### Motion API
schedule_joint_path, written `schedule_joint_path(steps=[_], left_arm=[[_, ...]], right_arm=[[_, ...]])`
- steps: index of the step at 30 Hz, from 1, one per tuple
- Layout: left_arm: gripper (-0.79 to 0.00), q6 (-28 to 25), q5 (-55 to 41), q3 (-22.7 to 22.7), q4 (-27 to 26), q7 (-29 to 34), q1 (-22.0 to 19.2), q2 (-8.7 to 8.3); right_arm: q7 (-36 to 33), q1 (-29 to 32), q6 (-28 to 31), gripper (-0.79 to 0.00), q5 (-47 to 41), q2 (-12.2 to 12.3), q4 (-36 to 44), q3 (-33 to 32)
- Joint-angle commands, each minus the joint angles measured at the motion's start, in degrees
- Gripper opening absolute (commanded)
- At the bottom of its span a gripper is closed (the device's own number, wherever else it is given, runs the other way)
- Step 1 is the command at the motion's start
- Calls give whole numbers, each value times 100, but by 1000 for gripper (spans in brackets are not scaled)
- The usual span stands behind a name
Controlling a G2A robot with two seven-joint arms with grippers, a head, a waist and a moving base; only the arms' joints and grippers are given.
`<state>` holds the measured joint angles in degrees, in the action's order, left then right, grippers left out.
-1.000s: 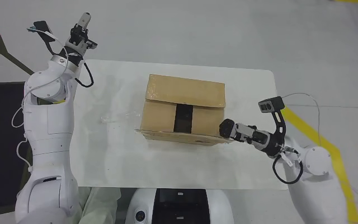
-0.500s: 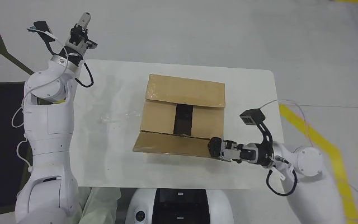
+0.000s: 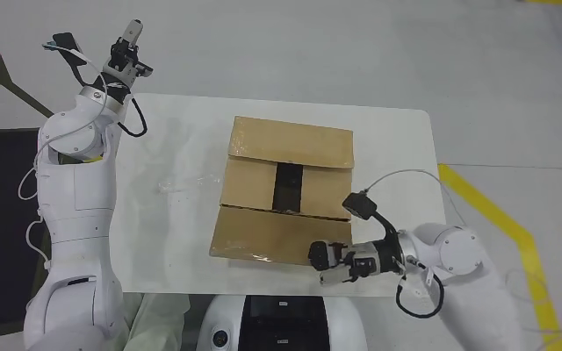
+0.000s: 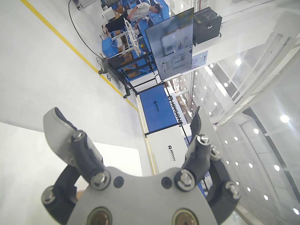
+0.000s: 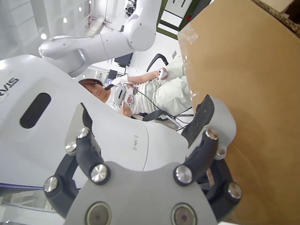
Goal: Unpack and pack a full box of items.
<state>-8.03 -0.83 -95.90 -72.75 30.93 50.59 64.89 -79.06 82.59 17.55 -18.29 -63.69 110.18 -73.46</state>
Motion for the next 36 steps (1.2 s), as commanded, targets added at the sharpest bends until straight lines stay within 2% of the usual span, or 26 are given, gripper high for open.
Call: schedule_joint_path(steps=[1, 17, 36], left_arm=[[0, 0, 0, 0, 0, 0, 0, 0], [0, 0, 0, 0, 0, 0, 0, 0], [0, 0, 0, 0, 0, 0, 0, 0]], right_arm=[[-21, -3, 31, 0, 148, 15, -17, 54], [360, -158, -328, 0, 1724, 114, -318, 496], [842, -345, -585, 0, 2315, 218, -764, 615]])
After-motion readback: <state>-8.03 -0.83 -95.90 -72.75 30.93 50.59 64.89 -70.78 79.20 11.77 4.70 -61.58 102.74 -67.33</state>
